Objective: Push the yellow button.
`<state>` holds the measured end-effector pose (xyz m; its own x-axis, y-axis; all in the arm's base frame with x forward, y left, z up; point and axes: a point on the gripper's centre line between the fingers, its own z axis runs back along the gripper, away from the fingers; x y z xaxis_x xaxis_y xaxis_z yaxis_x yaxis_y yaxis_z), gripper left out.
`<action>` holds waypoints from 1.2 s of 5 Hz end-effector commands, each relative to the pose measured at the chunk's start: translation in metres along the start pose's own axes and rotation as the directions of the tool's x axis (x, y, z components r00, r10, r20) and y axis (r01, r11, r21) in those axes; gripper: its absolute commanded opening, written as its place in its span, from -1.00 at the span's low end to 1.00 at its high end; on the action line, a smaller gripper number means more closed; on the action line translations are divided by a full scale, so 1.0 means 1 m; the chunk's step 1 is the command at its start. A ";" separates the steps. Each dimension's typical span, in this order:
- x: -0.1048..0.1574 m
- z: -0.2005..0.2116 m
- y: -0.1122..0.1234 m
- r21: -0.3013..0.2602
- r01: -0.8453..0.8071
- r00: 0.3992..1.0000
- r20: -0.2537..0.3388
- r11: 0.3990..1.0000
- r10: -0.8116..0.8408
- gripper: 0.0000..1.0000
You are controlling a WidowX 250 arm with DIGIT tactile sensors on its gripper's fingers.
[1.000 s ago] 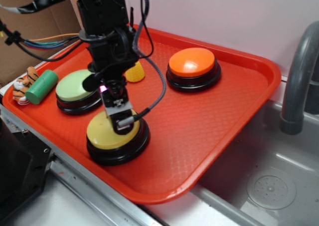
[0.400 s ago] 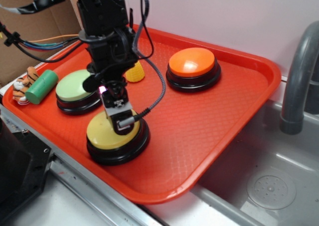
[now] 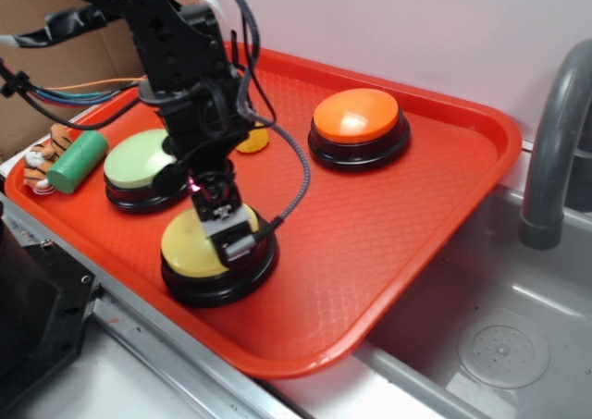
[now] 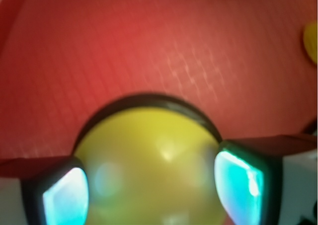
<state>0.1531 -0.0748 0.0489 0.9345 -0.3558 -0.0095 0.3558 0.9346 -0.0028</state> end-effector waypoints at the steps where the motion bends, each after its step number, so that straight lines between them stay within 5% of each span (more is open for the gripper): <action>1: 0.005 0.049 0.013 -0.022 0.009 1.000 -0.011 1.000 -0.009 1.00; 3: 0.011 0.062 0.018 -0.037 0.014 1.000 0.014 0.999 -0.014 1.00; 5: 0.015 0.078 0.009 0.006 -0.031 0.998 -0.061 0.999 0.032 1.00; 6: 0.013 0.085 0.003 0.017 -0.039 0.998 -0.040 0.999 0.039 1.00</action>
<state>0.1627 -0.0711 0.1214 0.9430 -0.3123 -0.1152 0.3162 0.9485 0.0172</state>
